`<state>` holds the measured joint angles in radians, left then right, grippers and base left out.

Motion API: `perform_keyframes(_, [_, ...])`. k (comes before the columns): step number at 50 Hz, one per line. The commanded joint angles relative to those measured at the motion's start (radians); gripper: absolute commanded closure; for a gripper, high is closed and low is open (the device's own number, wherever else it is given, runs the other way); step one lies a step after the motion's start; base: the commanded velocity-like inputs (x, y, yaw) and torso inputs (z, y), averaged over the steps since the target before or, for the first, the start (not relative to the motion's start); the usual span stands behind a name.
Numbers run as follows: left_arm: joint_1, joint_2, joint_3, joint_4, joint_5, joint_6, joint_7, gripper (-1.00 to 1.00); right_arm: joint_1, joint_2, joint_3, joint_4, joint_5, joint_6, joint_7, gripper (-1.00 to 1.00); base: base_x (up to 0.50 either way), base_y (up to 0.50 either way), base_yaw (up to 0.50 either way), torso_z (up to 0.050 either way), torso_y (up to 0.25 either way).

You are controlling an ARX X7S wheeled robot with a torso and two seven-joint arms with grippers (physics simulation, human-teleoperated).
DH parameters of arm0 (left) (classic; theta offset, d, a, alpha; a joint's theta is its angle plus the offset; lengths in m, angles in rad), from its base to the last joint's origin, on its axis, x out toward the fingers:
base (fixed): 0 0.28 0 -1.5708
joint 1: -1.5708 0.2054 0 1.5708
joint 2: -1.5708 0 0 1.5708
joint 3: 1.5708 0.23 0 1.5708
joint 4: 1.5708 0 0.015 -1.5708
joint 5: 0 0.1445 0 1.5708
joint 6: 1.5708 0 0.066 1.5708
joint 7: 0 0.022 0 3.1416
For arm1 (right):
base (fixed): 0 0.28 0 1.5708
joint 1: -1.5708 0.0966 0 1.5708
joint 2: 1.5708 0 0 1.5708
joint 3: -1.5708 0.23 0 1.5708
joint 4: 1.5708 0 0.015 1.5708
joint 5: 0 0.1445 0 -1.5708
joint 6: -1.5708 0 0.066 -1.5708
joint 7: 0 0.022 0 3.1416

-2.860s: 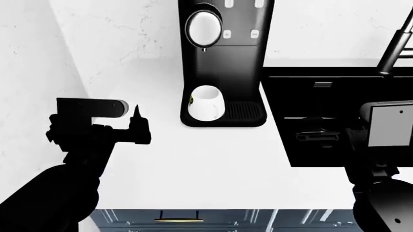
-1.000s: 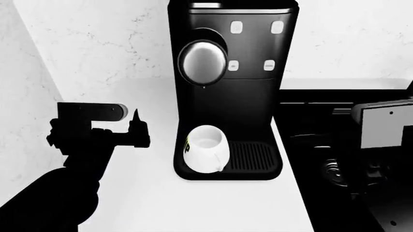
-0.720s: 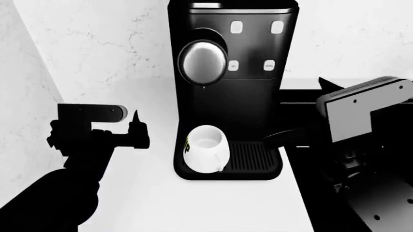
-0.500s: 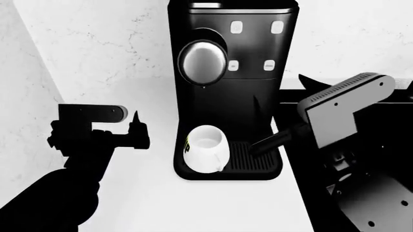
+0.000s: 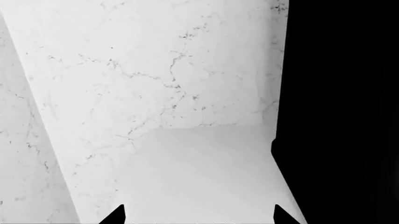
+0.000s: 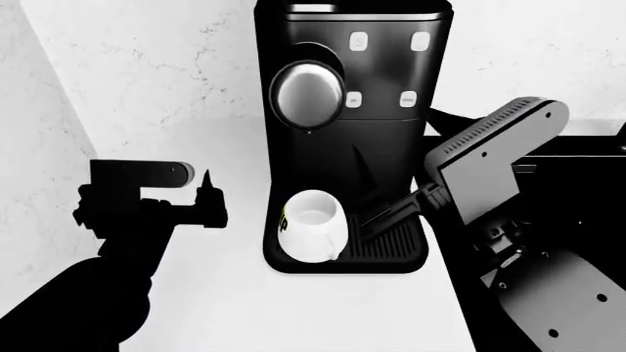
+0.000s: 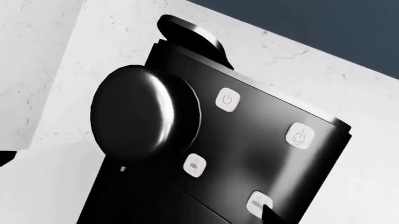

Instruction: Press the button on the coffee machine to serve coffee.

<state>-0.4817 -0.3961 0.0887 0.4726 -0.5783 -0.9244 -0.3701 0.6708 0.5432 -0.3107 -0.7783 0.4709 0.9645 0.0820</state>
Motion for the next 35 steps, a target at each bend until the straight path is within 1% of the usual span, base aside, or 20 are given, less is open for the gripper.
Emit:
perform_keyframes(1, [0.006, -0.003, -0.003, -0.001, -0.005, 0.004, 0.001, -1.0, 0.024, -0.015, -0.005, 0.022, 0.016, -0.014, -0.018, -1.0, 0.0, 0.0, 0.0, 0.0, 0.0])
perform_keyframes(8, [0.001, -0.007, -0.002, 0.001, -0.009, -0.001, -0.002, -1.0, 0.03, -0.02, -0.008, 0.044, 0.009, -0.042, -0.025, -1.0, 0.0, 0.0, 0.0, 0.0, 0.0])
perform_keyframes(9, [0.001, -0.007, -0.001, 0.001, -0.009, -0.002, -0.002, -1.0, 0.028, -0.022, -0.007, 0.046, 0.009, -0.047, -0.025, 1.0, 0.0, 0.0, 0.0, 0.0, 0.0])
perform_keyframes(35, [0.005, -0.006, 0.014, -0.017, -0.005, 0.016, -0.003, -1.0, 0.076, -0.041, -0.044, 0.104, -0.002, -0.076, -0.044, 1.0, 0.0, 0.0, 0.0, 0.0, 0.0])
